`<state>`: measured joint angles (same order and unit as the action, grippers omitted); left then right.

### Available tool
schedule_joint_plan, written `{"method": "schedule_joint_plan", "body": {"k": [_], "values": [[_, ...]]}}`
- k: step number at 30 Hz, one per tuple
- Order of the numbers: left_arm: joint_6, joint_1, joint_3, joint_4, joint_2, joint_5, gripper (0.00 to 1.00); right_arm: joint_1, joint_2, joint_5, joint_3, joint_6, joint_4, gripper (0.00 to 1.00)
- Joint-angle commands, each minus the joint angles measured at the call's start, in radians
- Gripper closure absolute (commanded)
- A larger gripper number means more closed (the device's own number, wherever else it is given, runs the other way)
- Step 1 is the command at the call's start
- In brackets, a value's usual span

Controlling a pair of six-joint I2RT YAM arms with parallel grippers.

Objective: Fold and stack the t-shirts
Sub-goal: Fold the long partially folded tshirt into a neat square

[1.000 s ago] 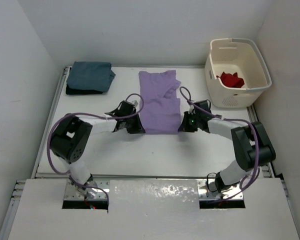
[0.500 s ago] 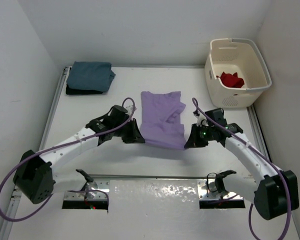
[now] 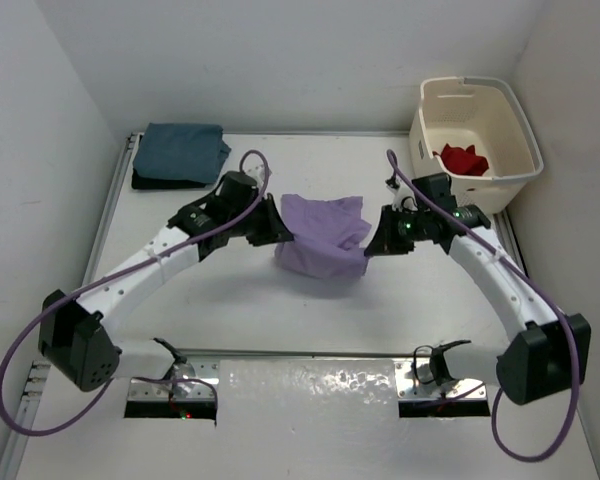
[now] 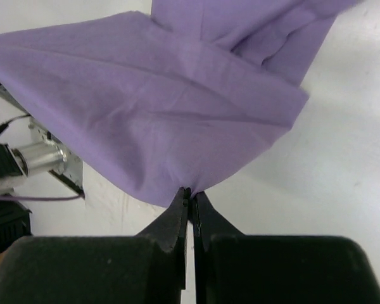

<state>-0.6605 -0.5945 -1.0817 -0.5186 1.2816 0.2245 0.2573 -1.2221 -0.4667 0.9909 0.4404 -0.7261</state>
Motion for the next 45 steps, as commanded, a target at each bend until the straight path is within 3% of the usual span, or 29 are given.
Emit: {"method": "schedule_joint_plan", "body": {"k": [1, 10, 28, 39, 42, 43, 44, 45], "values": [[0.048, 0.059, -0.089, 0.057, 0.057, -0.076, 1.00, -0.032, -0.078, -0.006, 0.077, -0.016, 0.073, 1.00], [0.073, 0.162, -0.181, 0.209, 0.220, -0.053, 1.00, -0.099, -0.235, -0.027, 0.210, -0.003, 0.165, 1.00], [0.147, 0.259, -0.444, 0.252, 0.574, 0.044, 1.00, -0.153, -0.598, -0.033, 0.457, 0.057, 0.314, 1.00], [0.156, 0.286, -0.668, 0.278, 0.881, 0.102, 1.00, -0.159, -0.829, 0.186, 0.614, 0.055, 0.307, 1.00], [0.144, 0.297, -0.744, 0.275, 0.967, 0.107, 1.00, -0.159, -0.899, 0.194, 0.640, 0.061, 0.391, 0.96], [0.144, 0.300, -0.800, 0.266, 0.992, 0.121, 0.90, -0.161, -0.919, 0.204, 0.673, 0.060, 0.399, 0.96], [0.144, 0.302, -0.828, 0.246, 1.015, 0.124, 0.52, -0.161, -0.962, 0.215, 0.705, 0.055, 0.392, 0.86], [0.147, 0.303, -0.852, 0.239, 1.050, 0.122, 0.41, -0.161, -0.985, 0.238, 0.741, 0.038, 0.366, 0.79]]}}
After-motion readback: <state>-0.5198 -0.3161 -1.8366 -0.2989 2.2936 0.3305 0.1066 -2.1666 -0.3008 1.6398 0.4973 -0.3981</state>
